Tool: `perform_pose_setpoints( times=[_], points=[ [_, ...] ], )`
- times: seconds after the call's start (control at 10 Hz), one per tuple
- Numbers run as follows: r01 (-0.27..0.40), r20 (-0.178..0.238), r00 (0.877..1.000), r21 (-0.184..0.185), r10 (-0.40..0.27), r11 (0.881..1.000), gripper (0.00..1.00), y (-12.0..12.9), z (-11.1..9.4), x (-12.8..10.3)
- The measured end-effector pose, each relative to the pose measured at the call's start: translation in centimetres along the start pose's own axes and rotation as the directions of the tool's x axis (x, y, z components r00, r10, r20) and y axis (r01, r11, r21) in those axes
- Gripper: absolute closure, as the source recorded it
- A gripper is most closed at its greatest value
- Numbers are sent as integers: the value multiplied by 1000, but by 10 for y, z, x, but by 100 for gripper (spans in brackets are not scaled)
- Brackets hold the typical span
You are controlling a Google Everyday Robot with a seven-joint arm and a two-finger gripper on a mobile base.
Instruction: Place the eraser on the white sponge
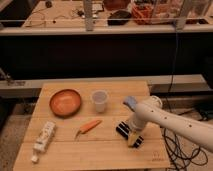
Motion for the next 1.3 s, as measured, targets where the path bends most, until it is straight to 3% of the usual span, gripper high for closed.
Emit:
perform_pose_setpoints(
  times=[0.2, 0.4, 1.3],
  points=[
    [-1, -1, 1000, 2, 1, 1000, 38, 1, 1, 0],
    [3, -2, 1000, 3, -3, 1000, 37, 1, 2, -1],
    [-9, 6, 1000, 6, 9, 1000, 96, 2, 5, 5]
  ],
)
